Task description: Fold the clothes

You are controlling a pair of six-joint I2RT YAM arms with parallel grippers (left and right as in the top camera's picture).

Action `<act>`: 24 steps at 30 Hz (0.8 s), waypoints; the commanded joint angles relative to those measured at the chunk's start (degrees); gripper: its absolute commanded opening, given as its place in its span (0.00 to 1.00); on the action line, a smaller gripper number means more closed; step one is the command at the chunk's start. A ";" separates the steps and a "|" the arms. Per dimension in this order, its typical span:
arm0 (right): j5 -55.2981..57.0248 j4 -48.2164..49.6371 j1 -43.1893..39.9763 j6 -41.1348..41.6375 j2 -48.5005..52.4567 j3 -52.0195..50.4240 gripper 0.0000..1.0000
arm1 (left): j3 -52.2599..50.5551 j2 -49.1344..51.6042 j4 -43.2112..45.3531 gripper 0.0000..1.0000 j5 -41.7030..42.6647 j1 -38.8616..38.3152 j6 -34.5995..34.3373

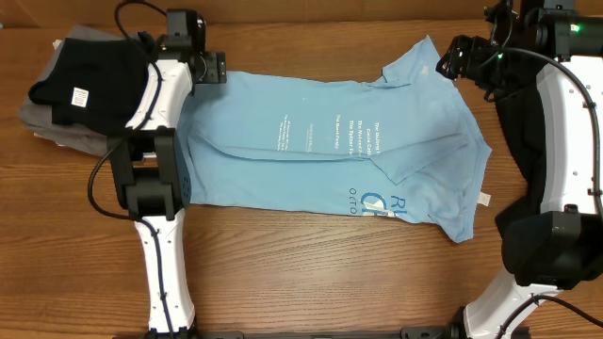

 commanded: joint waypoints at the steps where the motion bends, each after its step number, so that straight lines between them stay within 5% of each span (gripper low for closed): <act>1: 0.59 0.28 0.22 -0.44 0.17 1.01 0.88 | 0.87 2.12 2.14 0.84 -1.29 -0.24 0.55; 12: 0.57 1.88 0.22 -0.39 0.17 1.01 0.87 | 0.85 6.40 4.33 0.79 -2.49 0.09 -3.30; 14: 0.55 2.91 0.28 -0.17 0.20 1.01 0.87 | 0.85 6.67 4.13 0.65 -2.47 0.09 -3.32; 19: 0.61 7.26 1.53 -0.20 0.85 1.01 0.84 | 0.87 6.49 2.05 0.07 -2.45 0.09 -3.48; 24: 3.45 13.05 3.82 0.02 3.67 1.01 0.82 | 1.01 5.92 -2.93 0.04 -2.47 0.09 -3.45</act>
